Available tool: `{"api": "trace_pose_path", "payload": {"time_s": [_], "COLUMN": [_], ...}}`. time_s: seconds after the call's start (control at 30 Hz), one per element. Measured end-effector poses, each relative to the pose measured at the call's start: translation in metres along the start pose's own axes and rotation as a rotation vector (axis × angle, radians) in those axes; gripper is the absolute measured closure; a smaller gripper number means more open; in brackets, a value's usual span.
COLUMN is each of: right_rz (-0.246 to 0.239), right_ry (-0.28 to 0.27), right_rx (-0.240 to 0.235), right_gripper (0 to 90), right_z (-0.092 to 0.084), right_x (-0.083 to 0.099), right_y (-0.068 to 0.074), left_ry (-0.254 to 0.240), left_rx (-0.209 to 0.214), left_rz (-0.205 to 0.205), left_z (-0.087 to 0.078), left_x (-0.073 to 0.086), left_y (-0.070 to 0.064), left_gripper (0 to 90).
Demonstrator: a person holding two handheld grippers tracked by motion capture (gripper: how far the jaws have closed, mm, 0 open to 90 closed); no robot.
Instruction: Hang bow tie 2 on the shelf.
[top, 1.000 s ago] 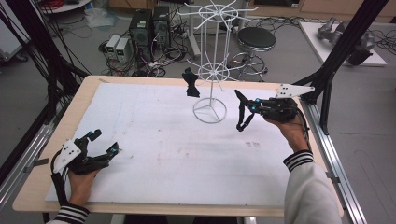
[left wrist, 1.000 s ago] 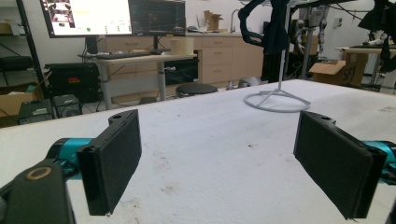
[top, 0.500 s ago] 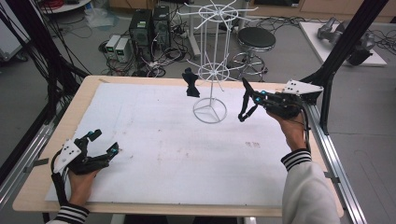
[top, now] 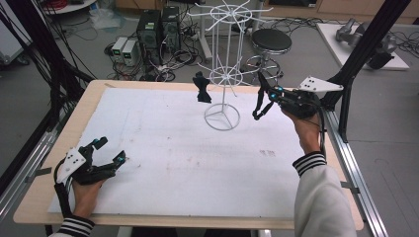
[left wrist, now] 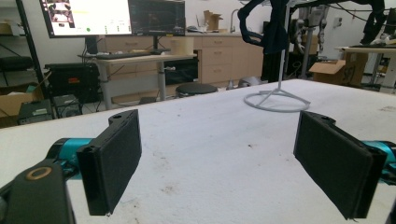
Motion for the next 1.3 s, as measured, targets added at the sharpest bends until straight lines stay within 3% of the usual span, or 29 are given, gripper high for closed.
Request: {"api": "trace_pose_path", "payload": {"time_s": [0.33,1.3], "right_rz": [0.000,0.029], "right_ry": [0.002,0.016], "right_rx": [0.039,0.050], "right_gripper": [84.1,83.9], "right_z": [0.009,0.035], "right_x": [-0.006,0.001], "right_y": [-0.002,-0.010], "left_ry": [0.001,-0.001], "left_rx": [0.000,0.001], "left_rz": [0.002,0.000], "left_z": [0.000,0.000], "left_x": [0.000,0.000], "left_y": [0.000,0.000], "left_gripper": [15.6,15.6]}}
Point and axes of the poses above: each handheld gripper's, and its own axes: z roughly forward along the jaws, x roughly out of its underside, y roughly to its left, the point moved 1 cm from there along z, roughly forward along the jaws, and after that the axes turned 6 degrees about -z, right-handed, at the moved point
